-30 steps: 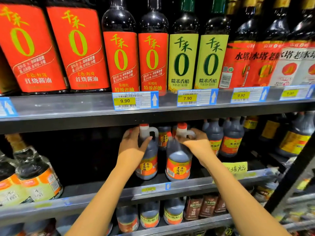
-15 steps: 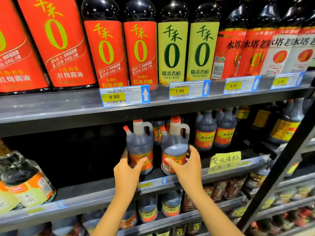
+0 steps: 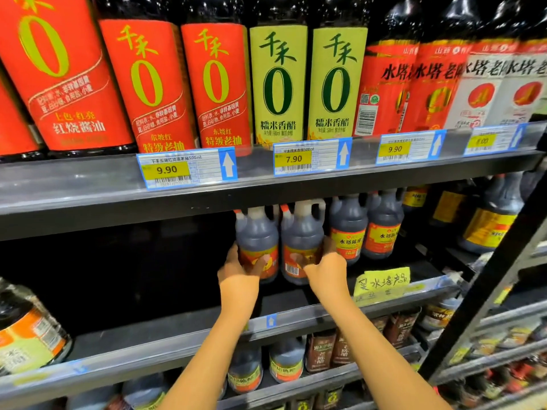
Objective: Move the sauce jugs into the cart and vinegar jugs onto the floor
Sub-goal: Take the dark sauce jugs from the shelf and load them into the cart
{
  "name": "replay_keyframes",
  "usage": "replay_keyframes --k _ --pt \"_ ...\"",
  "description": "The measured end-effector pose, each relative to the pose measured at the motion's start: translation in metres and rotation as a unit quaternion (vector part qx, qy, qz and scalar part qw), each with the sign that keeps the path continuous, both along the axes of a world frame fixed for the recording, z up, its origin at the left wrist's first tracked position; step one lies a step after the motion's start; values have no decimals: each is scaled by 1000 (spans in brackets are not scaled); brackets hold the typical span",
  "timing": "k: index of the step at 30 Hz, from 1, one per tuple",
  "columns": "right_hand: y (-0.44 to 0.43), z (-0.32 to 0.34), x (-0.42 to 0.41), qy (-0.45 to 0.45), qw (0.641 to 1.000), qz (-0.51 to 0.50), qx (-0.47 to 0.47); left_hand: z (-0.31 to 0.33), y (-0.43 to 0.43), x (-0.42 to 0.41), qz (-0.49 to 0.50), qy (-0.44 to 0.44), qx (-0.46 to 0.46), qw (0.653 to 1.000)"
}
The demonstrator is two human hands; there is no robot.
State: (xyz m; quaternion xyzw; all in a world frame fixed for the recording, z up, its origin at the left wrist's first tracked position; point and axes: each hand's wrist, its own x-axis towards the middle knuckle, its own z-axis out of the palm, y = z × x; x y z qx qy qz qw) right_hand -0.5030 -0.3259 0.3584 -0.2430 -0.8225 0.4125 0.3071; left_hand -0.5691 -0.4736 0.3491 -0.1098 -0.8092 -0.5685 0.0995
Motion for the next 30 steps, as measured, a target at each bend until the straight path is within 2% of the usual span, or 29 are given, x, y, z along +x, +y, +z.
replay_keyframes --k 5,10,15,20,22,24,26,28,30 --pt "6 -5 -13 51 998 28 -30 -1 8 -4 25 4 -13 1000" --pt "11 -8 -20 26 996 55 -61 2 13 -2 32 3 -22 999" --pt "8 -7 -22 39 991 67 -108 2 13 3 27 0 -12 1000" --pt "7 1 -12 7 996 57 -69 11 10 9 21 -37 -20 999" --pt "7 3 -2 -25 997 47 -49 13 8 22 11 -21 -18 1000" --pt "3 8 15 -89 995 36 -1 9 7 36 15 18 -74 997" --pt "0 8 33 -120 990 23 73 9 6 55 29 53 -181 982" --pt "0 8 54 -112 985 27 131 10 8 72 10 119 -260 958" --pt "2 9 79 -113 977 24 178 7 13 85 -34 193 -298 934"
